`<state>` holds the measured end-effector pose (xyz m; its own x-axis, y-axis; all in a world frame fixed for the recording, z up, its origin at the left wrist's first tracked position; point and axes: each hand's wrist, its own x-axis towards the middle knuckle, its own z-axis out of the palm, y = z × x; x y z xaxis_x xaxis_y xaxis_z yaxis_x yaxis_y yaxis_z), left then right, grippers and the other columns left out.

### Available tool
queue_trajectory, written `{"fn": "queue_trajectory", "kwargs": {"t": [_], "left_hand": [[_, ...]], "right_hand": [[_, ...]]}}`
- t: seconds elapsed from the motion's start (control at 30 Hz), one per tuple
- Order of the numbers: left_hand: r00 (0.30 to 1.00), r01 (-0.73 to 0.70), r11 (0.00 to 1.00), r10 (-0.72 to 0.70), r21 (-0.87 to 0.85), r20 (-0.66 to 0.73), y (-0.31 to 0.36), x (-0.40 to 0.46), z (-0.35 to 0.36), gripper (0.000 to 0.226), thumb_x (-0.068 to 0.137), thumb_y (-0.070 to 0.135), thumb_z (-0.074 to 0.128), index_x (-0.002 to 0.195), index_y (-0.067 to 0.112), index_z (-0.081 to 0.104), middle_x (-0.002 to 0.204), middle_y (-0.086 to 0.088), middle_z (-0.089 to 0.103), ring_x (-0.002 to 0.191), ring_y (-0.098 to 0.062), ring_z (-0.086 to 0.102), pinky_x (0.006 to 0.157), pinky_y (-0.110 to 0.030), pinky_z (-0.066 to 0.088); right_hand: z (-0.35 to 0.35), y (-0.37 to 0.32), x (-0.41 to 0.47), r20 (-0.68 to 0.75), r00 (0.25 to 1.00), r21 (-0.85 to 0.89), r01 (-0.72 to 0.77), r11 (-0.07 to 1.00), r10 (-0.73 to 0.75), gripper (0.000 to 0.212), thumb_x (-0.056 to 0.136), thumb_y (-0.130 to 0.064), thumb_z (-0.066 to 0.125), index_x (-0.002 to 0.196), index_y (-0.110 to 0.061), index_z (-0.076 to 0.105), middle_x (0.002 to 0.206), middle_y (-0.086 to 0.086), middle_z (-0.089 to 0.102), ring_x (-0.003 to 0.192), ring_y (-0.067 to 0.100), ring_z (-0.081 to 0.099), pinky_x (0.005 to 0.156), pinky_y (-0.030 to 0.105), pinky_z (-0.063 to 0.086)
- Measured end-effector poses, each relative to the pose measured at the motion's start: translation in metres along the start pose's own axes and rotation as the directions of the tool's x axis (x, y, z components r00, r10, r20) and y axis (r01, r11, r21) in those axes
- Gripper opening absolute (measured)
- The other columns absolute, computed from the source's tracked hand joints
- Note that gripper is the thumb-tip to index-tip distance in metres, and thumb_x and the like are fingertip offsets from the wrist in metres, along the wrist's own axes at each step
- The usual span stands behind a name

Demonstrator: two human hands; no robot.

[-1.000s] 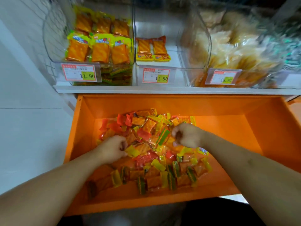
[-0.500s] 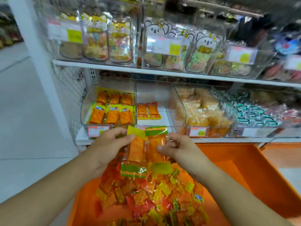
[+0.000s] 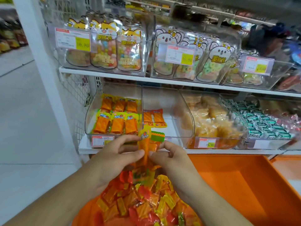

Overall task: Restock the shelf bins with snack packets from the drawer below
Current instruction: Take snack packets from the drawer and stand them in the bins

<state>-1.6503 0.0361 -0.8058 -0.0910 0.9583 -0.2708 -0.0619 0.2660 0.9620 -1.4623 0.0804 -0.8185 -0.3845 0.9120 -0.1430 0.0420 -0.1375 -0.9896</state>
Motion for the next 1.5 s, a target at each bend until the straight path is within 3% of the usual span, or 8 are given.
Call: {"fn": "queue_trajectory", "kwargs": {"t": [0.33, 0.57, 0.73, 0.93, 1.1, 1.27, 1.4, 1.5], "left_hand": [[0.999, 0.045, 0.999, -0.045, -0.007, 0.008, 0.009, 0.009, -0.001, 0.039, 0.081, 0.013, 0.083, 0.118, 0.021, 0.072, 0.102, -0.001, 0.081, 0.091, -0.018, 0.078, 0.061, -0.028, 0.055], [1.0, 0.017, 0.994, -0.019, 0.106, 0.011, 0.011, 0.001, -0.002, 0.04, 0.08, 0.019, 0.085, 0.117, 0.024, 0.071, 0.101, 0.003, 0.081, 0.091, -0.018, 0.077, 0.068, -0.035, 0.049], [0.976, -0.028, 0.995, 0.049, 0.101, -0.211, 0.009, 0.005, -0.007, 0.033, 0.079, 0.014, 0.088, 0.108, 0.02, 0.073, 0.092, -0.001, 0.081, 0.087, -0.022, 0.078, 0.078, -0.038, 0.059], [0.985, 0.102, 0.988, -0.116, -0.112, -0.126, 0.006, 0.007, -0.009, 0.016, 0.097, 0.02, 0.069, 0.109, 0.022, 0.078, 0.104, -0.008, 0.08, 0.091, -0.03, 0.077, 0.082, -0.051, 0.063], [0.991, 0.136, 0.942, -0.133, -0.307, 0.032, 0.017, 0.002, -0.005, 0.033, 0.1, 0.036, 0.06, 0.113, 0.011, 0.077, 0.107, -0.021, 0.077, 0.082, -0.035, 0.074, 0.062, -0.038, 0.062], [0.999, 0.038, 0.981, -0.031, -0.19, 0.038, 0.011, -0.001, -0.009, 0.025, 0.091, 0.009, 0.07, 0.116, 0.01, 0.075, 0.11, -0.014, 0.078, 0.101, -0.032, 0.076, 0.072, -0.04, 0.063], [1.0, 0.008, 0.993, -0.008, -0.114, 0.001, 0.011, 0.0, -0.007, 0.026, 0.094, 0.005, 0.069, 0.118, 0.012, 0.073, 0.109, -0.009, 0.079, 0.104, -0.029, 0.076, 0.085, -0.05, 0.062], [1.0, -0.002, 0.999, 0.003, -0.053, 0.025, 0.013, -0.002, -0.004, 0.027, 0.095, 0.006, 0.069, 0.118, 0.019, 0.074, 0.11, -0.006, 0.079, 0.103, -0.028, 0.076, 0.09, -0.053, 0.06]], "right_hand": [[-0.016, -0.014, 0.005, 0.003, 0.998, 0.077, -0.067, 0.995, 0.067, 0.031, 0.085, -0.019, 0.076, 0.114, -0.01, 0.069, 0.081, 0.019, 0.058, 0.072, 0.028, 0.058, 0.054, 0.033, 0.047], [-0.027, -0.027, -0.001, 0.086, 0.996, -0.051, 0.015, 0.999, -0.011, 0.009, 0.097, -0.009, 0.067, 0.094, -0.009, 0.075, 0.07, 0.023, 0.064, 0.063, 0.03, 0.063, 0.046, 0.031, 0.043], [-0.033, -0.032, -0.004, -0.107, 0.969, -0.224, 0.194, 0.955, -0.222, 0.007, 0.095, -0.007, 0.072, 0.089, -0.008, 0.072, 0.073, 0.016, 0.073, 0.069, 0.039, 0.071, 0.051, 0.04, 0.053], [-0.031, -0.024, -0.012, 0.087, 0.694, -0.668, 0.572, 0.475, -0.714, 0.043, 0.086, 0.011, 0.073, 0.111, -0.023, 0.082, 0.108, -0.012, 0.075, 0.105, 0.009, 0.071, 0.08, 0.025, 0.057], [-0.023, -0.011, -0.011, 0.335, 0.646, -0.73, 0.638, 0.244, -0.686, 0.041, 0.091, -0.009, 0.055, 0.119, -0.028, 0.079, 0.126, -0.012, 0.069, 0.119, 0.008, 0.065, 0.088, 0.033, 0.059], [-0.022, -0.012, -0.009, 0.39, 0.727, -0.736, 0.615, 0.283, -0.564, 0.05, 0.091, 0.0, 0.054, 0.125, -0.03, 0.075, 0.133, -0.017, 0.063, 0.127, 0.006, 0.059, 0.098, 0.032, 0.055], [-0.018, -0.013, -0.009, 0.242, 0.826, -0.676, 0.52, 0.521, -0.509, 0.05, 0.092, 0.01, 0.057, 0.114, -0.03, 0.077, 0.127, -0.022, 0.063, 0.125, 0.001, 0.058, 0.099, 0.02, 0.051], [-0.011, -0.013, -0.006, 0.019, 0.925, -0.521, 0.333, 0.786, -0.379, 0.025, 0.097, -0.011, 0.072, 0.104, -0.035, 0.072, 0.112, -0.015, 0.068, 0.105, 0.009, 0.069, 0.084, 0.035, 0.06]]}}
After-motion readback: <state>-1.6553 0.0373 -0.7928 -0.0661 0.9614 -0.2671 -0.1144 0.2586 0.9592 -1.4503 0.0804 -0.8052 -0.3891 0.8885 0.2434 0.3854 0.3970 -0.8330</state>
